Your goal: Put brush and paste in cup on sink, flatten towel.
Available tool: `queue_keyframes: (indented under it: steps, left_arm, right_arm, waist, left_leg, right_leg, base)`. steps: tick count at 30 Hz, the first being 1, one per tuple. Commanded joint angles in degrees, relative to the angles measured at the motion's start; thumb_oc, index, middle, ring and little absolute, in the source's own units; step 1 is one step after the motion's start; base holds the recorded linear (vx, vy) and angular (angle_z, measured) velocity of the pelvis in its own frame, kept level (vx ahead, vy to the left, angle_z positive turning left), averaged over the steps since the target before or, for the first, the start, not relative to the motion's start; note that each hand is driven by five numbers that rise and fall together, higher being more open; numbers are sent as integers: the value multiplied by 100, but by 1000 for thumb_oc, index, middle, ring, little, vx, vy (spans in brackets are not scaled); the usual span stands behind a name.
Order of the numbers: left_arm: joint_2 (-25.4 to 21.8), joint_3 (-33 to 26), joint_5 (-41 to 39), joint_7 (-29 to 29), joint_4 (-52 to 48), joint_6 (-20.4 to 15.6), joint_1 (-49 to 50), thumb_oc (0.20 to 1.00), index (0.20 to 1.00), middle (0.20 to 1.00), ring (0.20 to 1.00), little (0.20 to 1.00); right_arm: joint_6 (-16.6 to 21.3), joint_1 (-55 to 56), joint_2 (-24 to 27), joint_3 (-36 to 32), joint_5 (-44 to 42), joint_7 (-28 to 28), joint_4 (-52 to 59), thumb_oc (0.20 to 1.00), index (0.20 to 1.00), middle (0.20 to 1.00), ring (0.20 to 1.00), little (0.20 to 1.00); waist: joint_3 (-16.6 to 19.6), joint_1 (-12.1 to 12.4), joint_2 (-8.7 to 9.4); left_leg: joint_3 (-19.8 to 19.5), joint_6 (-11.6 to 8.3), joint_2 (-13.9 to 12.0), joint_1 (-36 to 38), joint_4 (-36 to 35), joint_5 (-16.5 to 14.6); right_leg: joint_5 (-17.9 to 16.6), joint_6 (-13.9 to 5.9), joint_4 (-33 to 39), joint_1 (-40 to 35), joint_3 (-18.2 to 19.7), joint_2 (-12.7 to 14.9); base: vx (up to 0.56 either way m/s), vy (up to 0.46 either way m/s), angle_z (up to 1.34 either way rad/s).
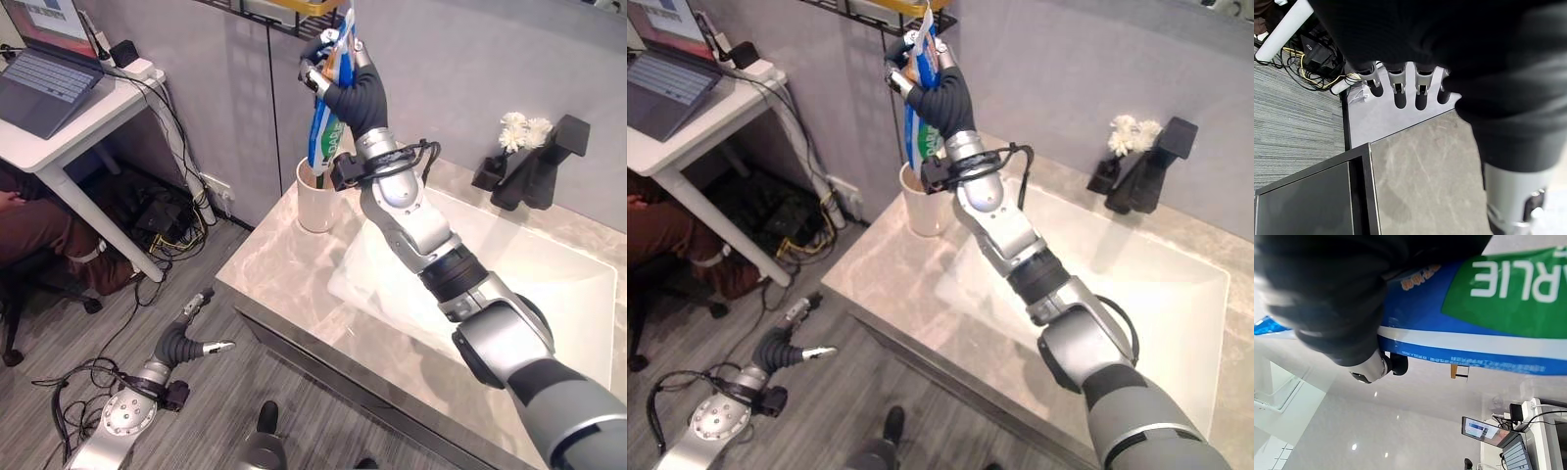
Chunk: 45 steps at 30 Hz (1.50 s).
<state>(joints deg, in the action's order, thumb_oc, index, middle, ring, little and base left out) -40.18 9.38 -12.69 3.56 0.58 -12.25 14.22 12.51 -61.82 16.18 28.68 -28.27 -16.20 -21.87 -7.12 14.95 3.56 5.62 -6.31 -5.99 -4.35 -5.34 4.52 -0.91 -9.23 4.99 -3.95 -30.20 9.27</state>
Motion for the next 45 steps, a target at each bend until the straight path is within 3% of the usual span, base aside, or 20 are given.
queue_keyframes:
  steps: [1,45]
  left_arm:
    - [-345,-133,-113,50,-204,-243,69,1000,1000,1000,1000,1000]
    - [-326,-310,-243,89,-435,-227,192,1000,1000,1000,1000,1000]
  right_arm:
    - [197,-425,248,-142,233,-1,197,200,200,200,200,200]
    - [60,-76,-26,-16,390,72,-111,200,200,200,200,200]
  waist:
    - [92,20,268]
    - [-161,97,452]
  left_leg:
    - [302,33,-58,-27,34,-17]
    - [266,51,-76,-201,34,-5]
  right_leg:
    - [-666,-359,1,-95,277,685]
    - [-704,-345,1,103,349,619]
  base:
    - [0,0,0]
    - [0,0,0]
